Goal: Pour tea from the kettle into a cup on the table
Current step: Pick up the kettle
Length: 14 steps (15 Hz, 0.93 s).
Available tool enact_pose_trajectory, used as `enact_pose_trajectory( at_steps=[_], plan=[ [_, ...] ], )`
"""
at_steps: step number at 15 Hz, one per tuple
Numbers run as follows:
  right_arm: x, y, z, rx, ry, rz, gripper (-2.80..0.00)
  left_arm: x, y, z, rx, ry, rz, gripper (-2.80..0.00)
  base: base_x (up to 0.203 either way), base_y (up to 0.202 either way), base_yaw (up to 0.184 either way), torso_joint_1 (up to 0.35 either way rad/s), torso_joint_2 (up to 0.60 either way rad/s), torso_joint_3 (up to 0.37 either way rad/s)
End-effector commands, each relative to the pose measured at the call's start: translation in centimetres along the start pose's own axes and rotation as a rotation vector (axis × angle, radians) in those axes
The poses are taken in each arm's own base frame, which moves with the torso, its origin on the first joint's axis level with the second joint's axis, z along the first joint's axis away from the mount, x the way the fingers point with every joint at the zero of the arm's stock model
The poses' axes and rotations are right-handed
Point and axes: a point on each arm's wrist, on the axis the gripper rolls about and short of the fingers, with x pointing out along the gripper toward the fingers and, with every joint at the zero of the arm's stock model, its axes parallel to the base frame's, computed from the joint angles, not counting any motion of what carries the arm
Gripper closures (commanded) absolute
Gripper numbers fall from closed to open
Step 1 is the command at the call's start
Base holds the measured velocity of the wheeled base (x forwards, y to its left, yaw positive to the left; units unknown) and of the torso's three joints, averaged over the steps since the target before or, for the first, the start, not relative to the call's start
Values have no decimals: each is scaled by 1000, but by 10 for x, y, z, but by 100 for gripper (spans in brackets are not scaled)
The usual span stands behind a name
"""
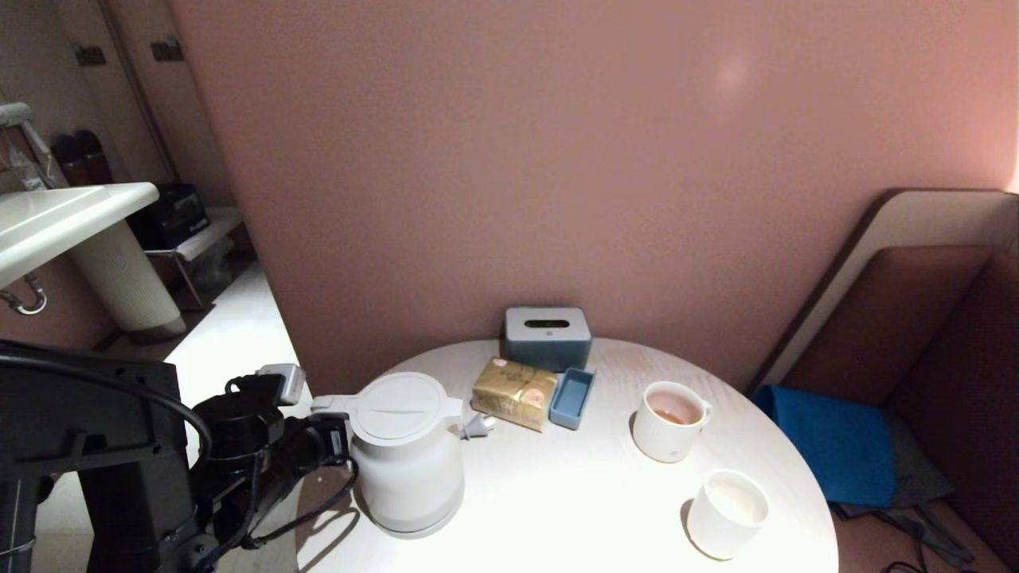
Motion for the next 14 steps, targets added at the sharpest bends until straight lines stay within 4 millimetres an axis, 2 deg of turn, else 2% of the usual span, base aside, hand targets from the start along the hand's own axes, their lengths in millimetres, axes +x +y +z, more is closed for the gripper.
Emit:
enact_pose_trajectory(
  at_steps=[1, 7, 10, 14],
  plan=[
    [0, 0, 0, 0, 0, 0, 0, -3, -3, 19, -13, -108, -17, 0, 0, 0, 0, 0, 0, 0],
    [0, 0, 0, 0, 0, -1, 0, -17, -15, 71, -20, -182, -40, 0, 0, 0, 0, 0, 0, 0],
    [0, 0, 0, 0, 1, -1, 0, -21, -24, 83, -15, -185, -55, 0, 0, 0, 0, 0, 0, 0],
    [0, 0, 0, 0, 0, 1, 0, -23, -53, 98, 15, -161, -54, 0, 0, 0, 0, 0, 0, 0]
  ],
)
